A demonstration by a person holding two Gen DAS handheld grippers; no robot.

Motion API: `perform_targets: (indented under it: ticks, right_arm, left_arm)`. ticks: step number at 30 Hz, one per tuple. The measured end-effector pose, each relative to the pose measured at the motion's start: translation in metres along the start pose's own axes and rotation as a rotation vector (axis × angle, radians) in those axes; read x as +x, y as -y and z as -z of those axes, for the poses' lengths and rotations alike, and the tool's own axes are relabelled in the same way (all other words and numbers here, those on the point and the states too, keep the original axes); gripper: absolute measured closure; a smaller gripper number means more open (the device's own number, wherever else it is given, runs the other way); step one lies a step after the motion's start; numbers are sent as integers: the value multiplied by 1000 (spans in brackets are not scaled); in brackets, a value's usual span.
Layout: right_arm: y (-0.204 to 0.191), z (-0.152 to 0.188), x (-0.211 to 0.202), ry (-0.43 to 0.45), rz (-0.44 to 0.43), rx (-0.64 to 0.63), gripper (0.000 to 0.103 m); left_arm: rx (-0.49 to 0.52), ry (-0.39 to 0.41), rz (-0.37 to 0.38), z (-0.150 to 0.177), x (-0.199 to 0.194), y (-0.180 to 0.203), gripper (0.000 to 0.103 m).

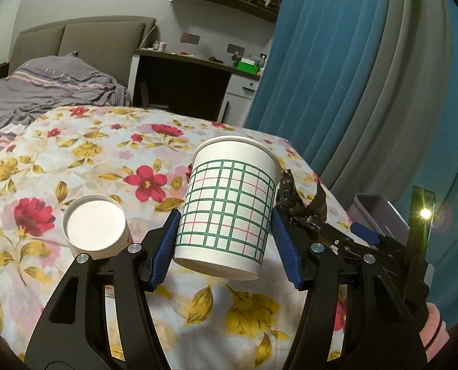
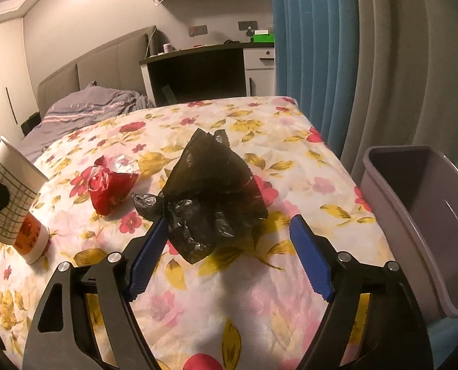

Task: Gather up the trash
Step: 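Grasp the second checked cup with the left tool while the right tool grasps the black bag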

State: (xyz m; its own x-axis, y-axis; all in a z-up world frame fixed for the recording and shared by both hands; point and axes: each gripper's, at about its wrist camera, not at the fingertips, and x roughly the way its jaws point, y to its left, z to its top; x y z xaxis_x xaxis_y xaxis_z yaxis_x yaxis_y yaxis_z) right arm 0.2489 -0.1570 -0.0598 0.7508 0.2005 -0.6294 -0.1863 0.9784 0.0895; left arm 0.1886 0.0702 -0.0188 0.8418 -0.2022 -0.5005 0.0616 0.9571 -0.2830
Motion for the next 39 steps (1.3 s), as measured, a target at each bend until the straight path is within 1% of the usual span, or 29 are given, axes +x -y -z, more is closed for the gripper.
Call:
perform_targets:
  ticks: [3, 6, 7, 9, 11, 12, 14, 17, 22, 29, 36, 39]
  right_arm:
    - [-2, -1, 8, -39, -14, -14, 32]
    - [-4, -1, 17, -90, -25, -26, 41]
    - [-5, 0, 20, -107, -30, -31, 46]
    - [-6, 0, 25, -134, -41, -38, 52]
    - [-7, 2, 28, -151, -55, -45, 66]
    - [-8, 2, 30, -163, -63, -50, 69]
    - [-10, 3, 31, -174, -75, -56, 84]
    - [-9, 3, 29, -163, -85, -58, 97]
    - [-6, 2, 6, -68, -82, -44, 101]
    - [1, -2, -52, 80, -70, -25, 101]
    - [18, 0, -103, 172, -62, -7, 101]
    - [21, 4, -120, 197, -52, -3, 101]
  left_arm:
    - [-6, -4, -4, 0, -1, -3, 44]
    - [-15, -8, -7, 1, -1, -5, 44]
    - [-18, -9, -5, 0, 0, -7, 44]
    - [-22, -8, -5, 1, -1, -7, 44]
    - [-23, -9, -4, 1, -2, -7, 44]
    - [-23, -10, -4, 2, -2, -7, 44]
    - [-23, -11, -2, 2, -2, -6, 44]
    - [-22, -11, -3, 2, -4, -5, 44]
    - [-23, -9, -5, 2, -5, -5, 44]
    - [-10, -2, 2, 2, -12, 5, 44]
    - [13, 4, 33, 4, -22, 30, 44]
    - [24, 3, 47, 5, -25, 42, 44]
